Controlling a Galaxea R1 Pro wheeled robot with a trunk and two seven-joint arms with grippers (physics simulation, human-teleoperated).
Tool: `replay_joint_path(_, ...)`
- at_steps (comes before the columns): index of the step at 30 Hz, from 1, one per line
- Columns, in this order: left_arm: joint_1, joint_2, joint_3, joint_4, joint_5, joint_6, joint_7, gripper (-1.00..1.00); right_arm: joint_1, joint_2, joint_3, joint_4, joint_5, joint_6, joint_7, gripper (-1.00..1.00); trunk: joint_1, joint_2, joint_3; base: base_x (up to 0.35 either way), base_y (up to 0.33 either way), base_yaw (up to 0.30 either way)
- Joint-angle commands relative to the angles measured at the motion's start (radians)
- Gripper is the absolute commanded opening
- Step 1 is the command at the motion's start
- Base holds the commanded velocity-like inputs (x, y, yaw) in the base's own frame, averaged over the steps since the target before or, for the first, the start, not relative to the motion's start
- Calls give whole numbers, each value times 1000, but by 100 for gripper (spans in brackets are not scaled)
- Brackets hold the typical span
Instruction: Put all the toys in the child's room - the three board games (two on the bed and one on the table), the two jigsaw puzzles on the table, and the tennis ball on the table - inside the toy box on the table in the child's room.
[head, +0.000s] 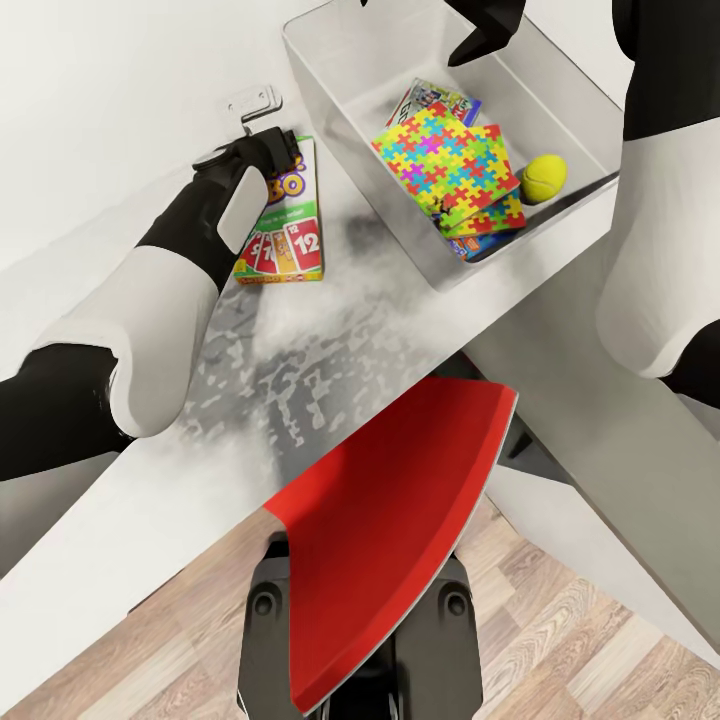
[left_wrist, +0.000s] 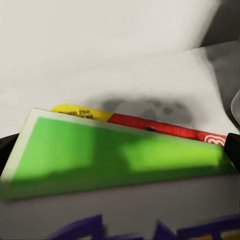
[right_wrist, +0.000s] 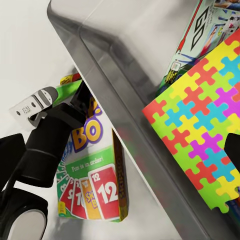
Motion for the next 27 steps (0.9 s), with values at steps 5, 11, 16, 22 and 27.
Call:
replay_joint_path(5, 0, 0, 0, 8, 8, 4, 5, 100, -1, 0, 0, 0, -8, 10, -10, 100, 1, -1, -1, -120, 0, 0)
replay_joint_path(11, 0, 0, 0, 9, 7, 2, 5, 100, -1, 0, 0, 0, -8, 10, -10, 100, 1, -1, -1, -43, 0, 0)
replay_joint_path(16, 0, 0, 0, 9, 7, 3, 5, 100, -1, 0, 0, 0, -8, 11, -10, 100, 1, -1, -1, -112, 0, 0)
replay_joint_path(22, 0, 0, -1, 9, 6, 2, 4, 100, -1, 0, 0, 0, -8, 12, -10, 100, 1, -1, -1, -120, -43, 0)
replay_joint_path(27, 0, 0, 0, 9, 7, -2, -1, 100, -1, 0, -1, 0, -8, 11, -10, 100, 1, -1, -1, -182, -101, 0)
